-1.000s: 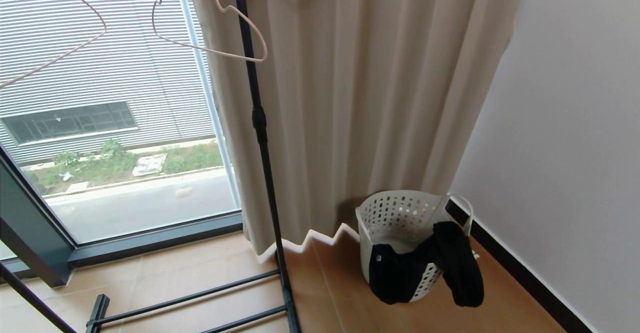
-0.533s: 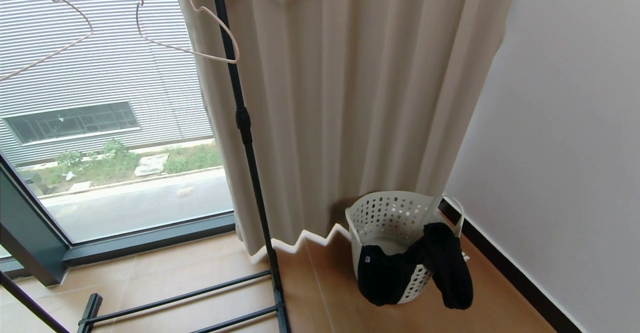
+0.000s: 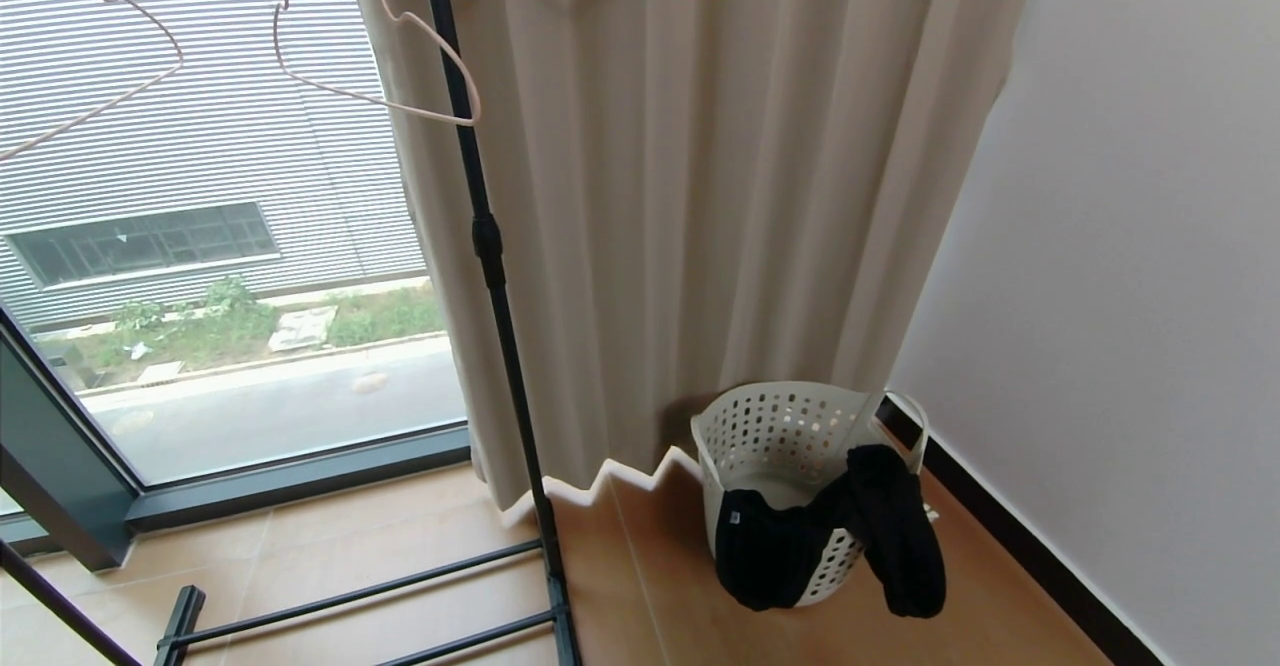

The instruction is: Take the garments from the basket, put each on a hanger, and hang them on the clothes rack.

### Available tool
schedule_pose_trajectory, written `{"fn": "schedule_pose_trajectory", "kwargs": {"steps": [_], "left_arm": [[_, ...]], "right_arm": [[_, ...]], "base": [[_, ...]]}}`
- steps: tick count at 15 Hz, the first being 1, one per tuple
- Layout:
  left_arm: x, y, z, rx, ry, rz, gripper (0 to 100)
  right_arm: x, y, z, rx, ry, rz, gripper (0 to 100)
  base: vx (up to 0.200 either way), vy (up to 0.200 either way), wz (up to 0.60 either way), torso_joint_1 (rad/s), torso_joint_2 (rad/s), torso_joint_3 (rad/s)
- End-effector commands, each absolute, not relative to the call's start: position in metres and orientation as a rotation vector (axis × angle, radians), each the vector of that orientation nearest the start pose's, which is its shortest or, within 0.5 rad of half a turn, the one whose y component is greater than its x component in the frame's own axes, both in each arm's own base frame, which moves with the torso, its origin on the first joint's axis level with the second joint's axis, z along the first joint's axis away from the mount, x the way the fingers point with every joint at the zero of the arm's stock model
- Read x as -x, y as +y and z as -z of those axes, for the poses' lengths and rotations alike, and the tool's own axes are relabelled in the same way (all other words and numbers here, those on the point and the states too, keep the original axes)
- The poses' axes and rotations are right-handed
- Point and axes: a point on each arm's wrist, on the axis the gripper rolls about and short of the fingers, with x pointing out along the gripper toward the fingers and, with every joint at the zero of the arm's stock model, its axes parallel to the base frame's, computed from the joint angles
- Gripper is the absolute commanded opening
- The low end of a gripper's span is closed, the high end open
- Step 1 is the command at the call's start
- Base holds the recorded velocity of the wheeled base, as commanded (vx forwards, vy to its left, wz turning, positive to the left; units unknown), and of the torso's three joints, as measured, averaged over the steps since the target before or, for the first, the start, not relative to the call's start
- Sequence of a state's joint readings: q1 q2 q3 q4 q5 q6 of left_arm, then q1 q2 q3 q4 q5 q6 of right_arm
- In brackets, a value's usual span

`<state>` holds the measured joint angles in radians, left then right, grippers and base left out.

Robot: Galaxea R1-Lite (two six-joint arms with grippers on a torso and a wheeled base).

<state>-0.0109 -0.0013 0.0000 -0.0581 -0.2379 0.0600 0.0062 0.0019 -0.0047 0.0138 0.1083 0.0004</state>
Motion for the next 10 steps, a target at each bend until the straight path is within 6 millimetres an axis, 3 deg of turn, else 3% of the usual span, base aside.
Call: {"fn": "schedule_pose_trajectory", "kwargs": {"steps": [1,10], "left_arm": [[0.0237,-0.005,-0.0814,-0.066,-0.065,0.247,100],[0.0237,-0.005,-0.0814,-0.066,-0.065,0.247,100]], "right_arm": [[0.0232,0.0023,-0.0754,-0.001,0.011,-0.115,100],[0.0232,0.0023,-0.0754,-0.001,0.011,-0.115,100]], "base": [[0.0,0.0,0.0,0.002,0.0,-0.11],[0.0,0.0,0.0,0.003,0.0,-0.184]]}}
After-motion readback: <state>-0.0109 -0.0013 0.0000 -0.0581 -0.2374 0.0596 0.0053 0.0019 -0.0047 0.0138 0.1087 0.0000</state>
